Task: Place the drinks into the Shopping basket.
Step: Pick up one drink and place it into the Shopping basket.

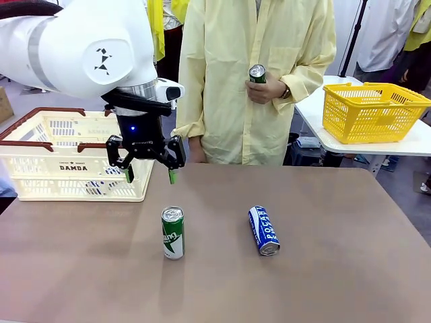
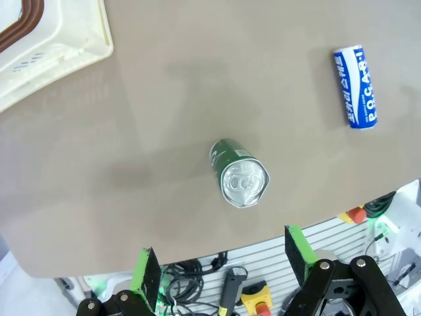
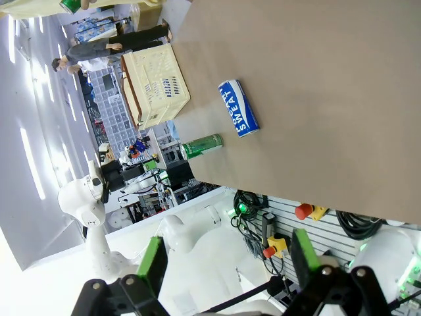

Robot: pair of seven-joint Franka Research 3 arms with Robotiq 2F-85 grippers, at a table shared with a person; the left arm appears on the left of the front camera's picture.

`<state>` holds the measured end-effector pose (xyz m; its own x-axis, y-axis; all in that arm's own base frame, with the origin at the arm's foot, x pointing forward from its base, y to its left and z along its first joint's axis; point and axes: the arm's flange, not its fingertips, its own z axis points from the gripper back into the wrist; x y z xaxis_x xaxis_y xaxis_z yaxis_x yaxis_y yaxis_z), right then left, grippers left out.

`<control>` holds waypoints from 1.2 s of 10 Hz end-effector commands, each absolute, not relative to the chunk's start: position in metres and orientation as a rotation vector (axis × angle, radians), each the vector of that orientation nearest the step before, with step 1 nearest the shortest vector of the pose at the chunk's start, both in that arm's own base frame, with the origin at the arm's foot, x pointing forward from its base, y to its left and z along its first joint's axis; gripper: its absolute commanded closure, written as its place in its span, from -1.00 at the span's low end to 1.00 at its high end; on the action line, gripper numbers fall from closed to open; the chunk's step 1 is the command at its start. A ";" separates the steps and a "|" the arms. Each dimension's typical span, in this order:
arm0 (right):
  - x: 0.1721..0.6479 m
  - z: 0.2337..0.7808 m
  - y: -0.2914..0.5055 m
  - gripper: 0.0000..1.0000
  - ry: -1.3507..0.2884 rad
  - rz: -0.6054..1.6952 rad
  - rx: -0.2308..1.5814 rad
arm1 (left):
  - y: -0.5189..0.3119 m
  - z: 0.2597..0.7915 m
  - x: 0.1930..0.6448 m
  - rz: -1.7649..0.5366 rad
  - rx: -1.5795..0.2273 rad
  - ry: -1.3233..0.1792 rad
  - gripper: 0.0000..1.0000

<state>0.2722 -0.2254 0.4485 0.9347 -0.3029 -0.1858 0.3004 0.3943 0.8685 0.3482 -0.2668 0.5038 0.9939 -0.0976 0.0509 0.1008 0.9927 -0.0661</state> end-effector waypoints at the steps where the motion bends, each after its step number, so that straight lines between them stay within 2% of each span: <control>1: 0.270 0.450 -0.224 -1.00 0.003 -0.384 1.101 | -0.264 0.499 0.350 -0.011 -0.081 -0.047 -1.00; 4: 0.270 0.450 -0.224 -1.00 0.003 -0.384 1.101 | -0.298 0.488 0.331 0.055 -0.073 -0.067 -1.00; 12: 0.270 0.450 -0.224 -1.00 0.003 -0.384 1.101 | -0.321 0.454 0.339 -0.017 0.007 -0.086 -1.00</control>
